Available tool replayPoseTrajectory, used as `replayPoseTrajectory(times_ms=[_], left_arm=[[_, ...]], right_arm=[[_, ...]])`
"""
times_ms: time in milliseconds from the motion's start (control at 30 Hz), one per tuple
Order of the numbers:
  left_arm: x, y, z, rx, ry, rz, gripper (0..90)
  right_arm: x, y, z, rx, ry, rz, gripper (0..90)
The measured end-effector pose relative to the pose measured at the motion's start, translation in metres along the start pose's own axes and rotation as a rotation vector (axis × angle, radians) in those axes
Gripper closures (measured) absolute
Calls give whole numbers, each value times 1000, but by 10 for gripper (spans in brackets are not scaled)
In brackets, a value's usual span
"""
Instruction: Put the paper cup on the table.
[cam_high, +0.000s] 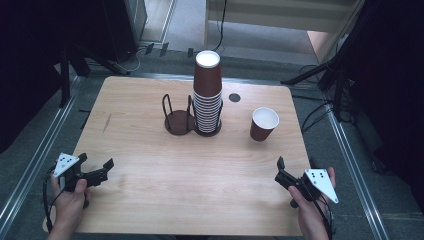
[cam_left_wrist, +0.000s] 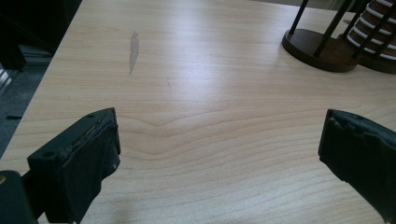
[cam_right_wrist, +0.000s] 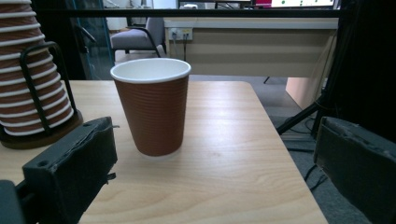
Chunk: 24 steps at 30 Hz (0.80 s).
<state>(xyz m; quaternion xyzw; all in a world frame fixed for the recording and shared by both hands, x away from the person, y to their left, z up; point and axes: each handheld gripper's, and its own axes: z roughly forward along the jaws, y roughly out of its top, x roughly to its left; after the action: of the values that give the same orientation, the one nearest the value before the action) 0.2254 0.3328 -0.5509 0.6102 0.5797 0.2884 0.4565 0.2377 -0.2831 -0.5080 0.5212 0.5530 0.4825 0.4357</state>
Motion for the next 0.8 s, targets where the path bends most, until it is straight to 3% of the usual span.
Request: replayPoseTrajectory(times_ms=[800], left_arm=[[-1, 0, 0, 0, 1, 3, 0]], right_arm=[[-31, -31, -33, 52, -67, 13, 0]])
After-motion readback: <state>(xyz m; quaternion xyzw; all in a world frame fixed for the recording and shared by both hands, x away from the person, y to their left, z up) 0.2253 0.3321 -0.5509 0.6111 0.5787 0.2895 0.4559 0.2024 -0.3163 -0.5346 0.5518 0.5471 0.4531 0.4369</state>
